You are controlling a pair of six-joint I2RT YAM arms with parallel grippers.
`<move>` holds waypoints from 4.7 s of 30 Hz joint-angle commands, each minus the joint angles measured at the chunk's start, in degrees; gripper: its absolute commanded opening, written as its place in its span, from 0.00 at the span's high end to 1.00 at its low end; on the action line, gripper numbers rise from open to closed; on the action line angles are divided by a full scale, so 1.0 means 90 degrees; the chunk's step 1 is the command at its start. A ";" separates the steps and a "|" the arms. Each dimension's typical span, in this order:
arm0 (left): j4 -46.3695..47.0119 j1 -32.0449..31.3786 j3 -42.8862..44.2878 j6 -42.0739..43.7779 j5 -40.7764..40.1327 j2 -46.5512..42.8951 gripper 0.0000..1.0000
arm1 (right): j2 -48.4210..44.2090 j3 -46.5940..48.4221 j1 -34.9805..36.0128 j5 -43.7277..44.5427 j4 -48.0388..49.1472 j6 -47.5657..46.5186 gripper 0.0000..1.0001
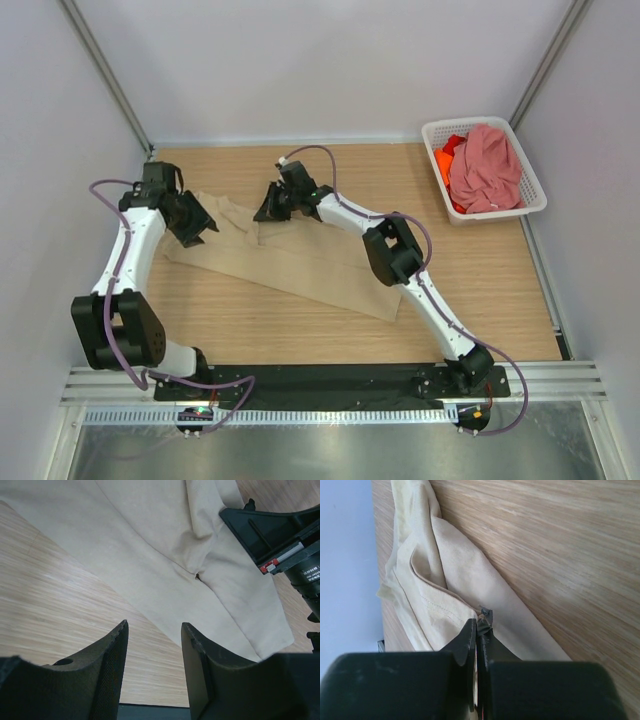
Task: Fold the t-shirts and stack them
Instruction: Fold the tshirt
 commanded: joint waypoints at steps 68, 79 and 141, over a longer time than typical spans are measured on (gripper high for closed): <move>-0.0034 0.1313 -0.0181 0.0281 0.1226 0.0221 0.52 | -0.0379 -0.0309 0.0650 -0.1439 0.0117 0.0434 0.83; 0.0142 0.1303 -0.0338 0.0203 0.1587 0.0396 0.52 | -0.0302 -0.0467 0.0640 -0.1390 -0.0506 0.0005 0.84; 0.1978 0.3207 -0.1353 0.0047 0.1588 0.1715 0.35 | -0.6728 -0.6794 -0.1381 -0.0072 -0.3653 -0.3111 0.41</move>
